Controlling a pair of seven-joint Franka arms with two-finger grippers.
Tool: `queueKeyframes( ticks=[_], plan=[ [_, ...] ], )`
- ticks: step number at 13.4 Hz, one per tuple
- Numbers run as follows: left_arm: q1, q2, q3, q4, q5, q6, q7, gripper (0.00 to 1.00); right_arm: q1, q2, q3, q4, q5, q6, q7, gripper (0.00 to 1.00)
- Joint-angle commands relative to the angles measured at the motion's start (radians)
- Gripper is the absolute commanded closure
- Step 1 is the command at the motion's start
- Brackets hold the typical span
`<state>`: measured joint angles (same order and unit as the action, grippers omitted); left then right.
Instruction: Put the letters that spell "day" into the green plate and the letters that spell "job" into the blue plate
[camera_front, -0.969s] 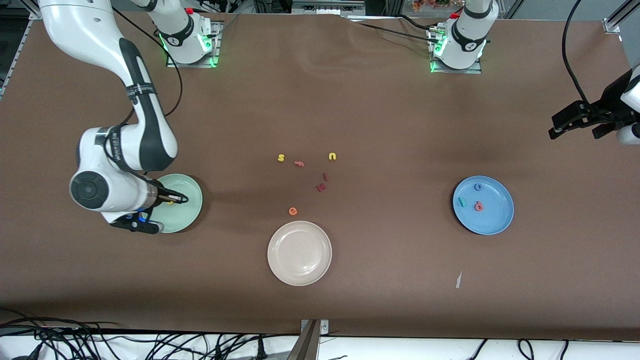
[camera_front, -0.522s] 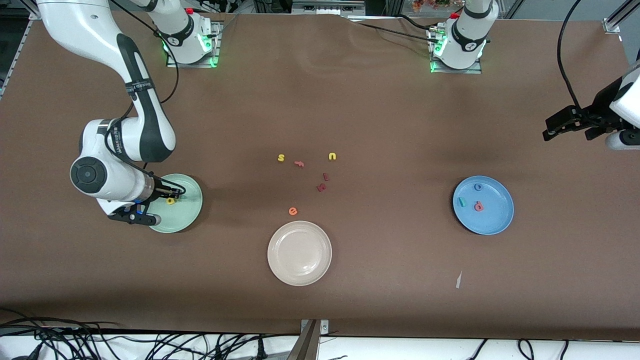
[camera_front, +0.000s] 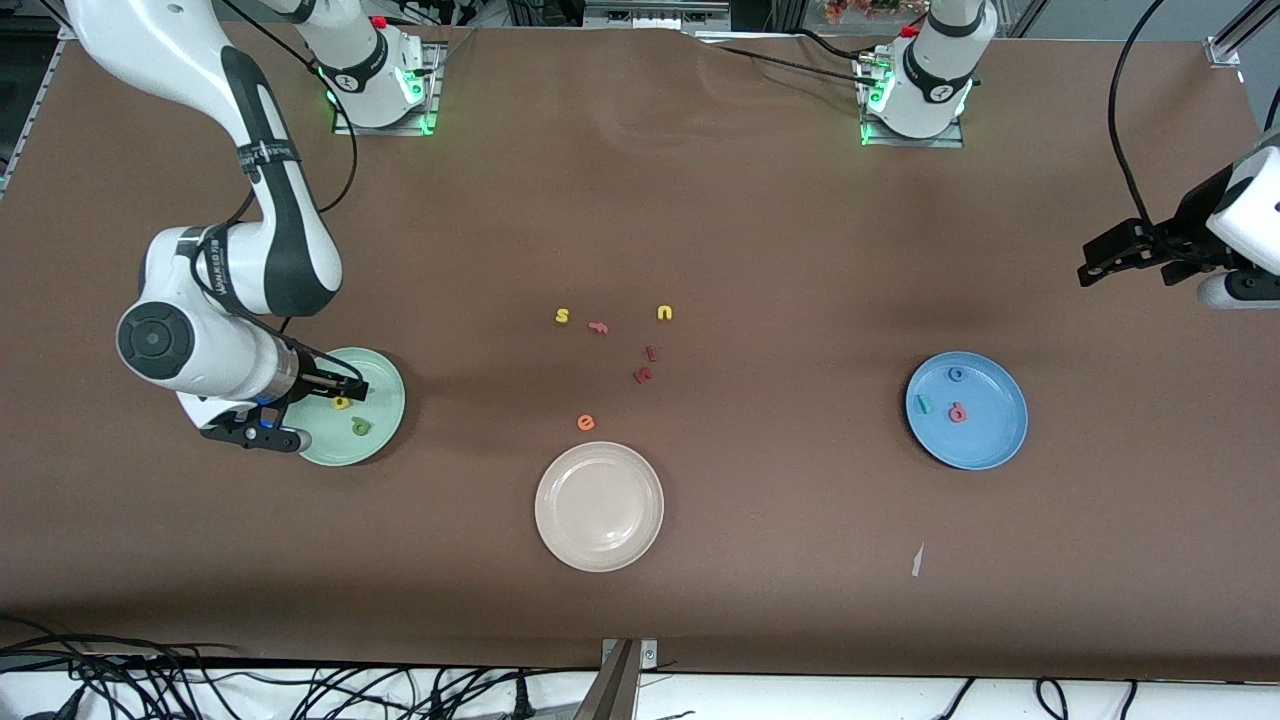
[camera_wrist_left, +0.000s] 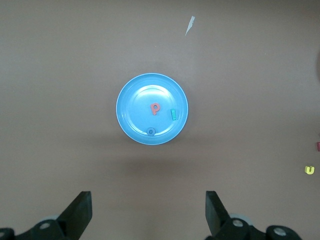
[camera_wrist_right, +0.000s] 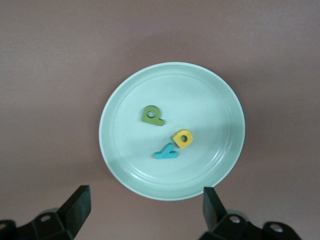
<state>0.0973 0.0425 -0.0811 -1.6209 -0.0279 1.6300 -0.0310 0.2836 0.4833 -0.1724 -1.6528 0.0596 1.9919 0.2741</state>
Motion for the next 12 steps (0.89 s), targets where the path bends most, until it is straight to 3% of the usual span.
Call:
queueKeyframes(
  ticks=[1, 3, 5, 9, 12],
  plan=[
    [-0.001, -0.001, 0.000, -0.002, -0.004, 0.005, 0.019, 0.00, 0.009, -0.012, 0.005, 0.118, -0.003, -0.113, 0.025, 0.01],
    [0.001, 0.010, 0.000, -0.005, -0.004, 0.007, 0.019, 0.00, 0.009, -0.032, 0.008, 0.171, -0.007, -0.149, 0.013, 0.01],
    [0.004, 0.010, 0.000, -0.004, -0.004, 0.007, 0.019, 0.00, 0.009, -0.109, 0.008, 0.174, -0.007, -0.166, -0.028, 0.00],
    [0.012, 0.007, 0.001, -0.004, -0.004, 0.007, 0.019, 0.00, 0.009, -0.283, 0.005, 0.159, -0.010, -0.324, -0.084, 0.00],
    [0.015, 0.003, 0.001, -0.004, -0.004, 0.005, 0.020, 0.00, 0.009, -0.389, 0.008, 0.130, -0.033, -0.341, -0.096, 0.00]
  ],
)
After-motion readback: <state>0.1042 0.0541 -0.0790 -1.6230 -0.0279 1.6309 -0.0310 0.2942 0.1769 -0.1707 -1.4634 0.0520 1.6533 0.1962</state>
